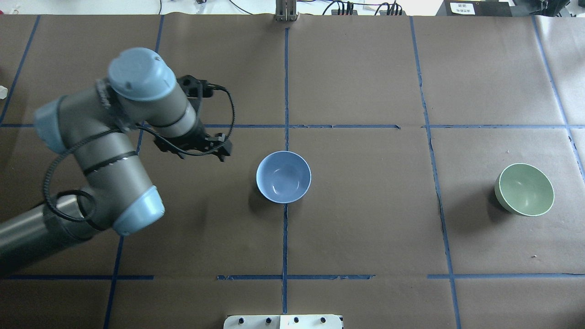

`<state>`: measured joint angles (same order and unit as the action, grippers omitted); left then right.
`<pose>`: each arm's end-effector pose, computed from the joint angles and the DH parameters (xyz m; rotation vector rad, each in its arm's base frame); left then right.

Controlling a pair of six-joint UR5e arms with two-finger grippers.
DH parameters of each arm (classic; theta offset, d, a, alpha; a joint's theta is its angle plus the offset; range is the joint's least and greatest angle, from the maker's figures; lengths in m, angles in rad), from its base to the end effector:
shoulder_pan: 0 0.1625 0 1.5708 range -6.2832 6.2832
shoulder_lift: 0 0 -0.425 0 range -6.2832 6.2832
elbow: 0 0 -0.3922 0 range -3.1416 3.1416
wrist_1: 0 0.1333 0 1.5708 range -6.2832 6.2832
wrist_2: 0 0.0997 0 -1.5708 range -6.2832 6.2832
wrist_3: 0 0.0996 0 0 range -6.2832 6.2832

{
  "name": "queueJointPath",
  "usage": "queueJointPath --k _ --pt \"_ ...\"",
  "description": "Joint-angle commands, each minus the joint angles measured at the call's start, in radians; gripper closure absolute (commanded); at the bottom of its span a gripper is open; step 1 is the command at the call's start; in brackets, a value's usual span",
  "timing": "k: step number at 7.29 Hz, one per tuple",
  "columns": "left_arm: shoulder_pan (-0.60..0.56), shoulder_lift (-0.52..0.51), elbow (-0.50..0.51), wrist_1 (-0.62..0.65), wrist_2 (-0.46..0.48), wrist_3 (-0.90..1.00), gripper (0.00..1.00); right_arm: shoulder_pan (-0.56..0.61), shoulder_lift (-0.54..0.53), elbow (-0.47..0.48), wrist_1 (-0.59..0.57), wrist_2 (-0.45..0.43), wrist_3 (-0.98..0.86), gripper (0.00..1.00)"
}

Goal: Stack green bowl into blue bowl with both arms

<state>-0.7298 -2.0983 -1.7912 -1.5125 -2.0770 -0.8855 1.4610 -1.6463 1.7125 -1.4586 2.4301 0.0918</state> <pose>0.4157 -0.4859 0.2668 0.0692 0.8279 0.1326 0.0061 -0.4725 0.6067 0.0802 -0.8696 -0.0935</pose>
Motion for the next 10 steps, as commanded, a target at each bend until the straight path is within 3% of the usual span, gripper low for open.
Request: queueJointPath --k 1,2,4,5,7,10 --pt "-0.287 0.238 -0.060 0.064 -0.162 0.507 0.00 -0.026 0.006 0.010 0.032 0.041 0.067 0.00" --pt "-0.470 0.336 -0.038 0.066 -0.195 0.739 0.00 -0.057 0.014 0.022 0.055 0.032 0.163 0.00" --pt "-0.759 0.447 0.132 0.070 -0.218 1.107 0.00 -0.112 0.000 0.026 0.176 0.008 0.361 0.00" --pt "-0.775 0.512 0.139 0.054 -0.282 1.109 0.00 -0.152 -0.018 0.026 0.234 -0.032 0.429 0.00" --pt "-0.777 0.527 0.128 0.052 -0.298 1.105 0.00 -0.261 -0.143 0.016 0.515 -0.120 0.627 0.00" --pt "-0.777 0.527 0.121 0.052 -0.299 1.103 0.00 -0.375 -0.175 -0.058 0.666 -0.152 0.697 0.06"
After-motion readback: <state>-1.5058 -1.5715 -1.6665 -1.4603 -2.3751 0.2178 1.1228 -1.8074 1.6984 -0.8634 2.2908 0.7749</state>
